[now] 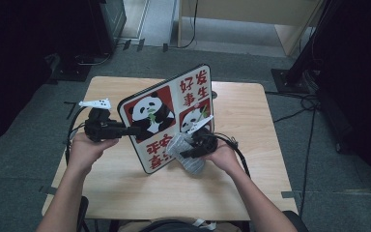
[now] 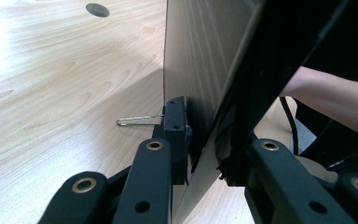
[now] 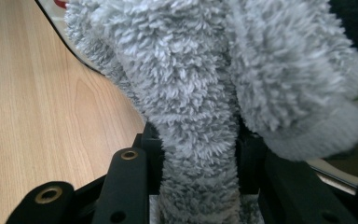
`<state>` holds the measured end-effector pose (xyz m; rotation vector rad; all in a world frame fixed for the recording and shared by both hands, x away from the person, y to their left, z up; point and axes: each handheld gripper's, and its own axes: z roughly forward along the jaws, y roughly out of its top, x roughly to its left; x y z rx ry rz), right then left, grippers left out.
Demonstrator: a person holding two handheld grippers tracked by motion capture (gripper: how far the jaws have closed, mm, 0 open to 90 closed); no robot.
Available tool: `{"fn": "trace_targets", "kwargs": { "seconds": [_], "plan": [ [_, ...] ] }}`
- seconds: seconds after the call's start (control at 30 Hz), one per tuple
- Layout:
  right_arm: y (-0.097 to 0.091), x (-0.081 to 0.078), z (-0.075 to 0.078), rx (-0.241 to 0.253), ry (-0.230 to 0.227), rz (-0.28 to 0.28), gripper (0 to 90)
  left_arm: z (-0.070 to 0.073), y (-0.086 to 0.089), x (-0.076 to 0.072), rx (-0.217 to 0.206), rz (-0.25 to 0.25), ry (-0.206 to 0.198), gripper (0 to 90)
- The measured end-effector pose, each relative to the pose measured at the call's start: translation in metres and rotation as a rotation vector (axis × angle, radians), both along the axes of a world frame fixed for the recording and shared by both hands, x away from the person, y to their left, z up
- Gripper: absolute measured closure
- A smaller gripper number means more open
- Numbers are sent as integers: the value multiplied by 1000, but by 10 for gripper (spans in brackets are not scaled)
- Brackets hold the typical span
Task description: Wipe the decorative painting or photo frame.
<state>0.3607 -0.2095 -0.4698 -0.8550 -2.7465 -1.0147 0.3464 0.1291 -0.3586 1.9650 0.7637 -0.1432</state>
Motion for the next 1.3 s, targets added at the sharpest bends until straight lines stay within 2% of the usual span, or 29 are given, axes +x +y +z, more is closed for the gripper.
{"fn": "trace_targets", "kwargs": {
  "seconds": [0.4,0.67,0.97,1.0,1.3],
  "plan": [
    [-2,-1,0,2,25,-10,650,0,0,0,-2,8,5,768],
    [-4,-2,9,1,27,-3,659,0,0,1,-2,10,7,768],
    [-7,-3,30,9,5,-13,662,0,0,1,-4,10,7,769],
    [-6,-3,38,9,1,-11,662,0,0,1,-4,10,7,768],
    [-8,-1,69,31,-31,-21,663,0,0,1,-6,9,8,768]
  ]
}}
